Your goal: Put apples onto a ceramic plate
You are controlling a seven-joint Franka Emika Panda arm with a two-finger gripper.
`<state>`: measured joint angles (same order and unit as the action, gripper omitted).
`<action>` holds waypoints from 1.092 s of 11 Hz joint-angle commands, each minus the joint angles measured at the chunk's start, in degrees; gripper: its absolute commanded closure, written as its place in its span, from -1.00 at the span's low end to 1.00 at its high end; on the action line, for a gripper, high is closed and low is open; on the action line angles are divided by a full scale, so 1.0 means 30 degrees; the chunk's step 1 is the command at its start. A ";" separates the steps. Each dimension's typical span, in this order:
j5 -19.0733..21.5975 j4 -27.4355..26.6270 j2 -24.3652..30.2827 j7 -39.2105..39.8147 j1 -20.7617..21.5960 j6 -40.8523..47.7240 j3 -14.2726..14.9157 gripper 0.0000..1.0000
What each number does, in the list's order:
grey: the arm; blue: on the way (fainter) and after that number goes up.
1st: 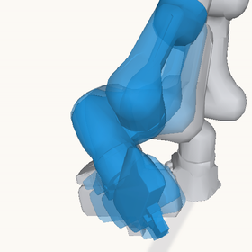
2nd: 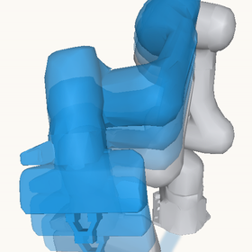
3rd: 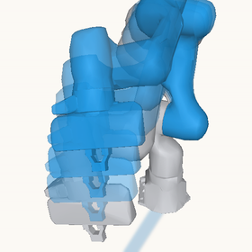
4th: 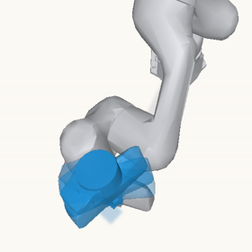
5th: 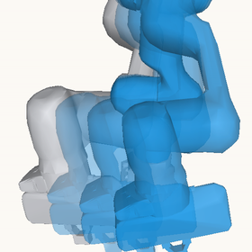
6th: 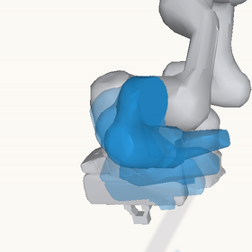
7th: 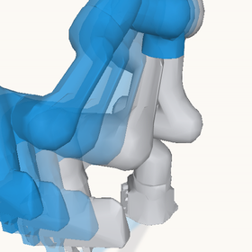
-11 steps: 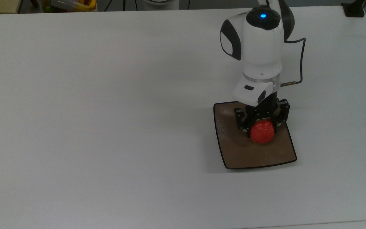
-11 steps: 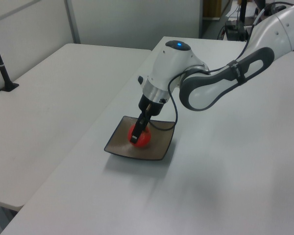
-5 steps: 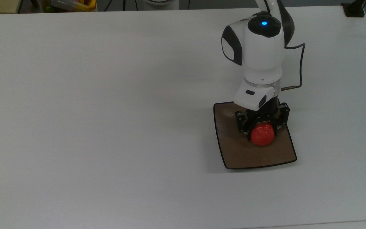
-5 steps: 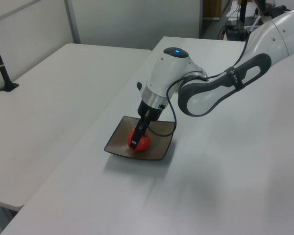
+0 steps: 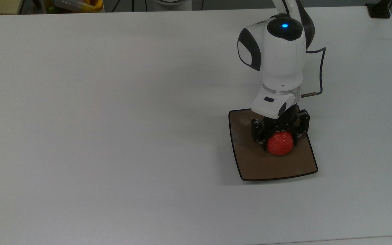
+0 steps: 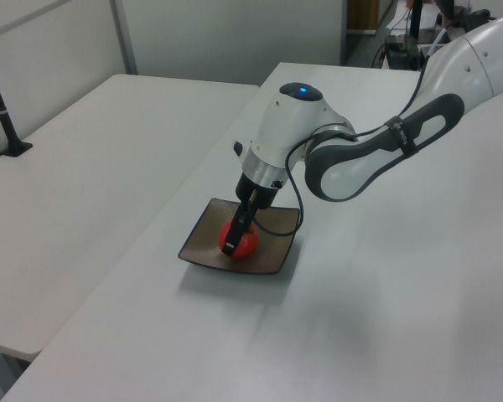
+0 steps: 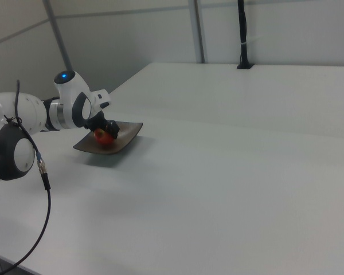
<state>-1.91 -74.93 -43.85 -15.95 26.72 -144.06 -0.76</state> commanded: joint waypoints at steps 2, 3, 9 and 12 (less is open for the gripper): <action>-0.0652 0.0395 -0.0411 -0.0805 0.0350 -0.0115 0.0372 -1.00; -0.0653 0.0454 -0.0382 -0.0836 0.0350 -0.0115 0.0401 -1.00; -0.0594 -0.0159 0.2804 -0.0924 -0.0029 0.1661 0.0401 -1.00; -0.0536 -0.0190 0.5818 -0.0954 -0.0673 0.7040 0.0401 -1.00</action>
<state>-2.97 -72.44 -35.01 -17.36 25.76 -134.42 0.13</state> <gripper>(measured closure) 0.000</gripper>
